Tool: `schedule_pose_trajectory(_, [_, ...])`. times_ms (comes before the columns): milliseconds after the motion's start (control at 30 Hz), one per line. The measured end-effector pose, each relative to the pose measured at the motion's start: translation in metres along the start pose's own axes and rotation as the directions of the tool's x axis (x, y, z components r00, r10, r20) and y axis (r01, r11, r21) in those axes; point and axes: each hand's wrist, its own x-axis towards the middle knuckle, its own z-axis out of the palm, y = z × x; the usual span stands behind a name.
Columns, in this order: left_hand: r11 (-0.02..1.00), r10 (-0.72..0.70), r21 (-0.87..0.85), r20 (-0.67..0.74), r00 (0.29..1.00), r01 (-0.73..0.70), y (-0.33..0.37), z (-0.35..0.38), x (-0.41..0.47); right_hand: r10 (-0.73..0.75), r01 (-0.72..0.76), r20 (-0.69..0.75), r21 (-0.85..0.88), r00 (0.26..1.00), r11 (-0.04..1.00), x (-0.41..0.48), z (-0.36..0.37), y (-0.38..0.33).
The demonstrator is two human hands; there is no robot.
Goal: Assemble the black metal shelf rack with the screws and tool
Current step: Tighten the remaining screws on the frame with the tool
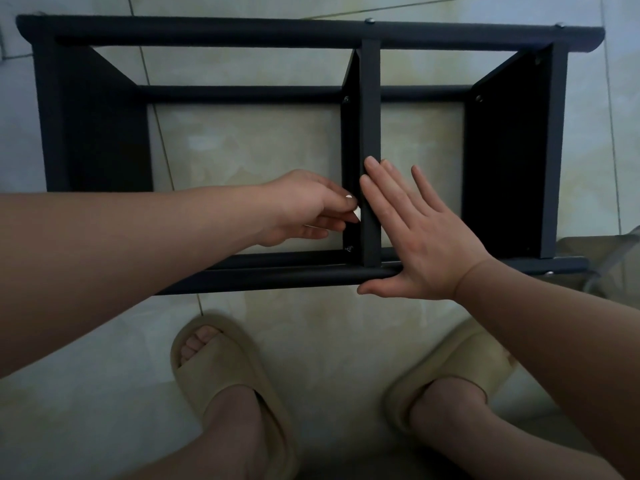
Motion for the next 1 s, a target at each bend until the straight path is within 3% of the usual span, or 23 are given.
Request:
schedule_pose_trajectory(200, [0.992, -0.016, 0.125, 0.043, 0.999, 0.011, 0.0016, -0.0008, -0.002, -0.001, 0.001, 0.017, -0.004, 1.0, 1.0, 0.0003, -0.0011, -0.0004])
schedule_pose_trajectory(667, [0.997, -0.055, 0.06, 0.044, 0.998, 0.053, -0.0018, 0.0061, -0.0014, -0.005, 0.005, 0.024, 0.006, 1.0, 1.0, 0.0, -0.0008, 0.0001])
schedule_pose_trajectory(1000, [0.98, -0.041, 0.198, 0.092, 0.995, 0.022, 0.0039, 0.002, -0.0023, -0.002, 0.002, 0.03, 0.014, 1.0, 1.0, 0.0003, -0.0013, -0.0003])
